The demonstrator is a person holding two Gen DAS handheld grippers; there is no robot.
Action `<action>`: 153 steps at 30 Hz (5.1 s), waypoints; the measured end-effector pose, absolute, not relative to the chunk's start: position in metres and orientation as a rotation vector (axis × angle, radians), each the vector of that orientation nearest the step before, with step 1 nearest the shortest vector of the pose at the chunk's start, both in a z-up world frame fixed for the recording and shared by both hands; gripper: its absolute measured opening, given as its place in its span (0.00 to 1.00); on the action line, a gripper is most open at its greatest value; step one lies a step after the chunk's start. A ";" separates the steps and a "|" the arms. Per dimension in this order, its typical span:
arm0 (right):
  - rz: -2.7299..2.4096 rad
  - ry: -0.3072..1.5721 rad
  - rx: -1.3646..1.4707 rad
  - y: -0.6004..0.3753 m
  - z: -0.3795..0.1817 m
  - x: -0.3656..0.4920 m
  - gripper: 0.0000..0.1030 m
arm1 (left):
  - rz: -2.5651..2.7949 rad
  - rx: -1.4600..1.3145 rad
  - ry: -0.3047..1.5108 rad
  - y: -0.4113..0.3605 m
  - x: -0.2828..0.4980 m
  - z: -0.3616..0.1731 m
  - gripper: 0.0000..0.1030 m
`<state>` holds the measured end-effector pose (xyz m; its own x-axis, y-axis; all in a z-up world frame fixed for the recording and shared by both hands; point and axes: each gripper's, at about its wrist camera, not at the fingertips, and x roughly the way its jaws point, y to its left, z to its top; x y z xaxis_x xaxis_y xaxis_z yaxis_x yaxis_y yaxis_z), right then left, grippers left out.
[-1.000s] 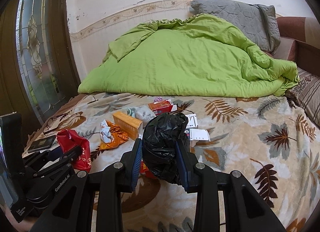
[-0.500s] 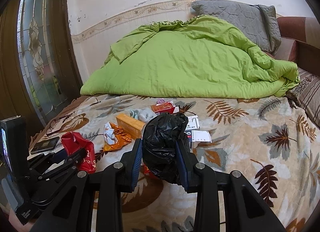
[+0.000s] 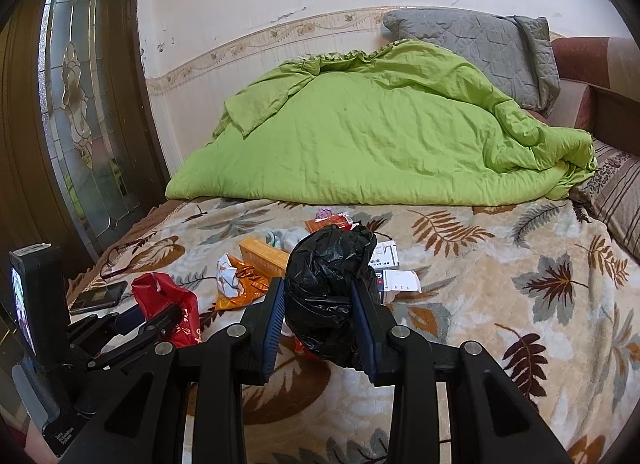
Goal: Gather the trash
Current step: 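Lift the black bag and red wrapper off the bed with both tools, then drop the black bag and red wrapper into the red basket with both tools, then grasp the red snack bag with the right tool while the left tool grasps the orange chip bag, then lift the red snack bag and orange chip bag off the bed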
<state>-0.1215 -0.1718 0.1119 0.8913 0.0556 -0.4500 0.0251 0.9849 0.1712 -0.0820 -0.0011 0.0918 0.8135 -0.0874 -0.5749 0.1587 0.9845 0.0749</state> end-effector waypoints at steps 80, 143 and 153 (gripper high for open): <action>-0.445 0.479 0.734 -0.446 0.098 -0.467 0.57 | -1.113 0.276 0.819 -0.255 -0.283 0.127 0.61; 0.056 0.701 0.564 -0.227 0.049 -0.097 0.18 | -0.349 -0.013 0.746 0.002 -0.038 0.080 0.41; 0.038 0.660 0.547 -0.237 0.058 -0.137 0.18 | -0.281 0.084 0.640 -0.016 -0.094 0.074 0.41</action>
